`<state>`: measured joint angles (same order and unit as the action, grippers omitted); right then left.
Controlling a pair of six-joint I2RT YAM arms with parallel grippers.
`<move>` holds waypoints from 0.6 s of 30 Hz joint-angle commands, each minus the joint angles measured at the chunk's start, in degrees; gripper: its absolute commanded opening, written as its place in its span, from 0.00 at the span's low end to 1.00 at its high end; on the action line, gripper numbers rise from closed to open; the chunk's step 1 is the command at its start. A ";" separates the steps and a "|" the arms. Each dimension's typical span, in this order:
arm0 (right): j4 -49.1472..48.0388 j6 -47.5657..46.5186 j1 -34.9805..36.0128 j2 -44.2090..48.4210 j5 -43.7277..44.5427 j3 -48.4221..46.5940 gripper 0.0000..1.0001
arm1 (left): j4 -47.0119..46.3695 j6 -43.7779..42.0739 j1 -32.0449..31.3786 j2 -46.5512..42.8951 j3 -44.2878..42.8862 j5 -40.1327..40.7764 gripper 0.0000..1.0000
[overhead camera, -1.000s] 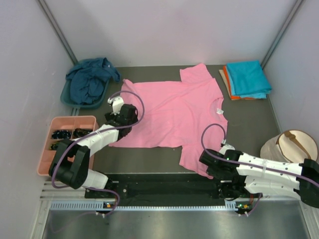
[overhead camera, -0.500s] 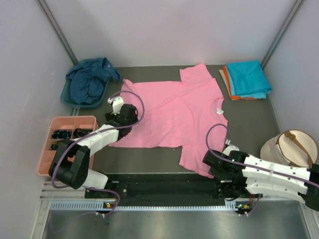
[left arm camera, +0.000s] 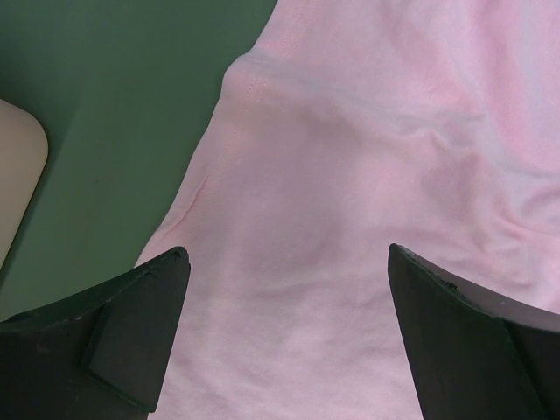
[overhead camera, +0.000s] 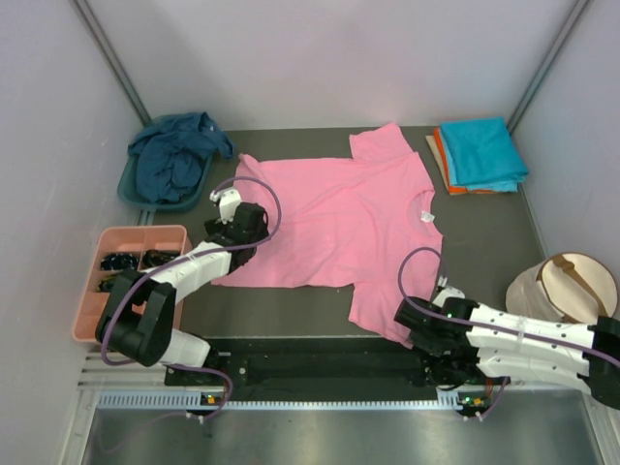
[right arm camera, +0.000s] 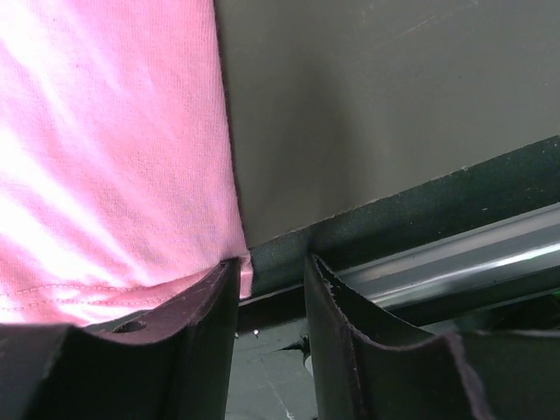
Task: Fold and stack the t-shirts
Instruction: Grap the side of the flattened tshirt closest away from the robot with both arms
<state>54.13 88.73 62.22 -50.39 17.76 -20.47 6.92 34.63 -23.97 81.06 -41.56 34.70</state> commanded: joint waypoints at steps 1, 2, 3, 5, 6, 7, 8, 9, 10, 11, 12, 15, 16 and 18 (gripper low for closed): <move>-3.50 -0.22 0.98 -0.59 0.08 1.84 0.36 | -1.64 0.61 0.24 -0.11 -0.89 -0.07 0.99; -3.59 -0.22 0.80 -0.41 0.17 1.84 0.36 | -1.64 0.61 0.24 -0.20 -0.89 -0.07 0.99; -3.68 -0.66 0.89 -0.32 0.43 1.75 0.36 | -1.73 0.70 0.24 -0.11 -0.89 -0.07 0.99; -4.03 -0.84 0.80 -0.23 0.61 1.92 0.36 | -1.73 0.70 0.24 -0.02 -0.89 -0.07 0.99; -4.90 -1.27 0.98 -0.32 0.52 2.45 0.36 | -1.65 0.61 0.24 0.07 -0.89 -0.16 0.99; -5.52 -1.54 0.89 -0.23 0.26 2.71 0.36 | -1.64 0.61 0.24 0.15 -0.89 -0.24 0.99; -6.22 -2.06 0.89 0.03 -0.09 2.98 0.36 | -1.64 0.70 0.24 0.07 -0.72 -0.33 0.99; -8.58 -3.55 0.98 0.38 -0.61 3.67 0.36 | -1.73 0.79 0.24 0.15 -0.71 -0.42 0.99; -9.91 -4.26 0.89 0.82 -1.06 4.12 0.36 | -1.82 0.79 0.24 0.24 -0.63 -0.51 0.99; -11.31 -4.96 0.98 1.43 -1.49 4.82 0.36 | -1.82 0.70 0.24 0.33 -0.63 -0.60 0.99; -12.28 -5.84 0.89 3.26 -2.02 5.87 0.36 | -1.82 0.70 0.24 0.42 -0.80 -0.77 0.99; -13.09 -6.37 0.89 8.44 -2.03 7.28 0.36 | -1.82 0.79 0.15 0.42 -0.71 -0.86 0.99; -11.95 -6.37 0.89 9.86 -1.94 7.55 0.36 | -1.82 0.79 0.23 0.51 -0.71 -0.86 0.99; -10.54 -6.11 0.89 12.32 -1.59 8.16 0.36 | -1.82 0.70 0.15 0.33 -0.71 -0.77 0.99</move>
<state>50.68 82.00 62.26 -41.52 17.43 -16.69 6.92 34.63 -23.97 81.14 -41.56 33.85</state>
